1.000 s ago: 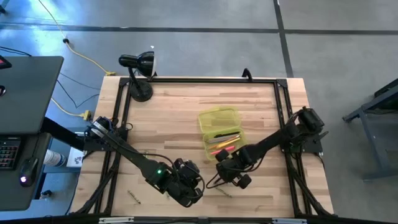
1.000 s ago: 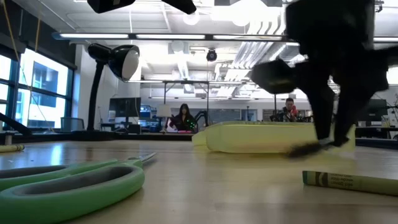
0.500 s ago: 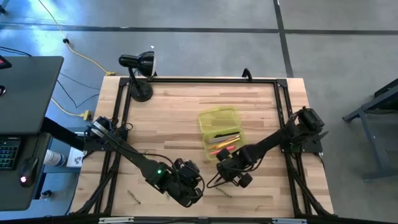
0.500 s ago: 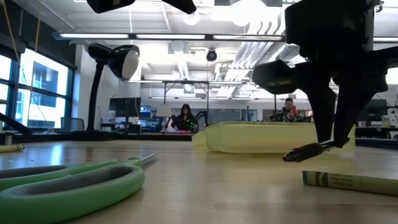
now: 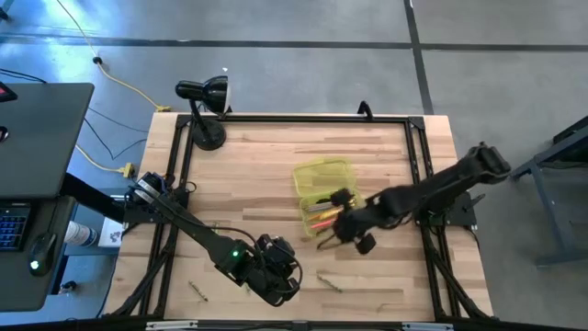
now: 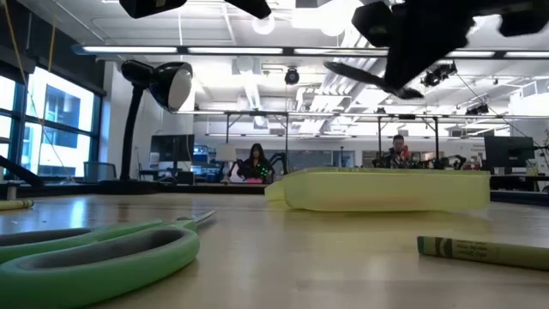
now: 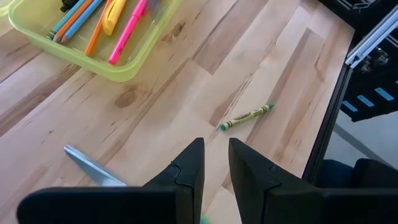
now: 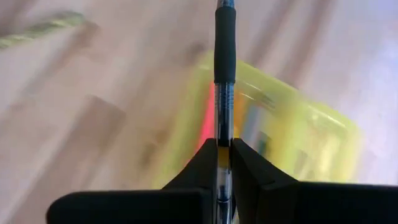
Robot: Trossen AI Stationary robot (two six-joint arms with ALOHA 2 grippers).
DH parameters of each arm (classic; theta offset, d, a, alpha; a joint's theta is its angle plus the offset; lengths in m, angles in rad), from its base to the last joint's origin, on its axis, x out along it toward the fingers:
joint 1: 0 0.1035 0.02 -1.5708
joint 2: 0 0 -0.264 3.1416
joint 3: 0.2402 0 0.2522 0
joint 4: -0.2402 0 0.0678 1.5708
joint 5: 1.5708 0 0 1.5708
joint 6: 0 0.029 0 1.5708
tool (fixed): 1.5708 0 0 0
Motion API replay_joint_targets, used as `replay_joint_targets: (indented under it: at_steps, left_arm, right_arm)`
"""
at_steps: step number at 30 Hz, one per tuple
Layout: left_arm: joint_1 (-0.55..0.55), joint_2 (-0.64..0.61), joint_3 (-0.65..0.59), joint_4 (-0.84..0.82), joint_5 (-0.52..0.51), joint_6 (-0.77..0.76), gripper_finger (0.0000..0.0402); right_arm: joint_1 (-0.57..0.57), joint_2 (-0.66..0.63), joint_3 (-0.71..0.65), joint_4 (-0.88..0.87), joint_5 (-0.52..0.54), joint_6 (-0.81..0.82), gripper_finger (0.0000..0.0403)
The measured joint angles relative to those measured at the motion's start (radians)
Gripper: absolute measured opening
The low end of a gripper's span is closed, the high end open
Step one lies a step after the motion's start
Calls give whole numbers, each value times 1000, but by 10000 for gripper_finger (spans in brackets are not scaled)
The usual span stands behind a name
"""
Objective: Pick & place school supplies into a supply box
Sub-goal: Put the black pen into the yellow supply box
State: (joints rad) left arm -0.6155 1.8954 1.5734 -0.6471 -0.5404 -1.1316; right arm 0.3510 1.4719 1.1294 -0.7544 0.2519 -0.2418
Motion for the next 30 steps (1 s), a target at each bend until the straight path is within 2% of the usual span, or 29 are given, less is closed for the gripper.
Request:
replay_joint_targets:
  at_steps: [3, 6, 11, 14, 19, 30]
  left_arm:
    - [0, 0, 0, 5, 0, 0, 106]
    - [0, 0, 0, 6, -5, 0, 106]
    - [0, 0, 0, 9, -42, 0, 106]
    - [0, 0, 0, 9, -43, 0, 106]
    - [0, 0, 0, 9, -43, 7, 106]
    - [0, 0, 0, 10, -45, 2, 106]
  right_arm:
    - [-62, -54, 0, -32, 0, 37, 15]
    - [-124, -72, -17, -13, -60, 53, 13]
    - [-192, -72, -185, 155, -197, 49, 13]
    - [-216, -72, -295, 244, -205, 57, 13]
    - [-244, -72, -401, 324, -203, 89, 18]
    - [-247, -73, -441, 365, -205, 86, 29]
